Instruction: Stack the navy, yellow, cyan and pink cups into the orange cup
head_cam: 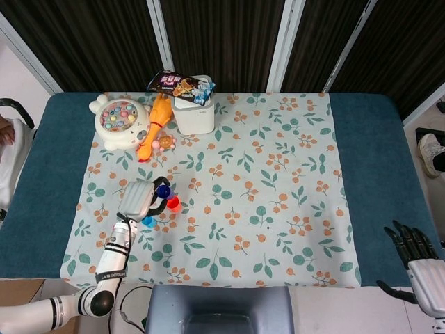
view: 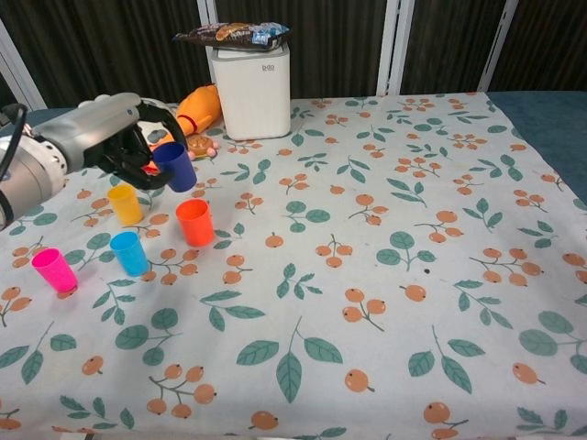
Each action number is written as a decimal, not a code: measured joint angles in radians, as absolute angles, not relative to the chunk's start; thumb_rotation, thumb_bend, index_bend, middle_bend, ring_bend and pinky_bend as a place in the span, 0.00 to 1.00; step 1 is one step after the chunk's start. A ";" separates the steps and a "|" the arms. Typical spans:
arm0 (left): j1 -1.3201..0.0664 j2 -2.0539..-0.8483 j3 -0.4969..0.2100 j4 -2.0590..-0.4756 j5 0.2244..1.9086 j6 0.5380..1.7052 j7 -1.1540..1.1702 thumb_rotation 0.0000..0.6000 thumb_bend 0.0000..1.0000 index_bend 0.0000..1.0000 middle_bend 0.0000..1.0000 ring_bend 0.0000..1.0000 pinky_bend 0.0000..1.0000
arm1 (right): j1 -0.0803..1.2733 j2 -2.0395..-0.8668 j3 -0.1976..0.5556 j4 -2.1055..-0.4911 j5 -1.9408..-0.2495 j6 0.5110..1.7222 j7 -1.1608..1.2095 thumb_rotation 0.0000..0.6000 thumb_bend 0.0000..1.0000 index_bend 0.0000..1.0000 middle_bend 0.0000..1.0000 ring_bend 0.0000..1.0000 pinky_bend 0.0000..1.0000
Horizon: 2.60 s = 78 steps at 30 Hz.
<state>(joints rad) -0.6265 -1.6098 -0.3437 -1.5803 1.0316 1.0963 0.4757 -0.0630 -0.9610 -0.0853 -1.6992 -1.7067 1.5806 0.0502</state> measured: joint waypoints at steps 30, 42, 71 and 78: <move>-0.675 -1.665 -0.247 -1.480 1.017 1.117 0.496 1.00 0.38 0.26 1.00 1.00 1.00 | -0.069 -0.959 -0.082 -1.697 -1.705 1.590 0.058 1.00 0.21 0.00 0.00 0.00 0.00; -0.673 -1.632 -0.245 -1.488 1.014 1.109 0.463 1.00 0.35 0.05 1.00 1.00 1.00 | -0.070 -0.957 -0.081 -1.694 -1.704 1.591 0.063 1.00 0.21 0.00 0.00 0.00 0.00; -0.661 -1.638 -0.218 -1.172 0.973 1.005 0.366 1.00 0.36 0.29 1.00 1.00 1.00 | -0.071 -0.958 -0.081 -1.697 -1.701 1.586 0.053 1.00 0.21 0.00 0.00 0.00 0.00; -0.675 -1.659 -0.233 -1.156 0.988 0.999 0.341 1.00 0.36 0.31 1.00 1.00 1.00 | -0.069 -0.961 -0.078 -1.699 -1.693 1.579 0.044 1.00 0.21 0.00 0.00 0.00 0.00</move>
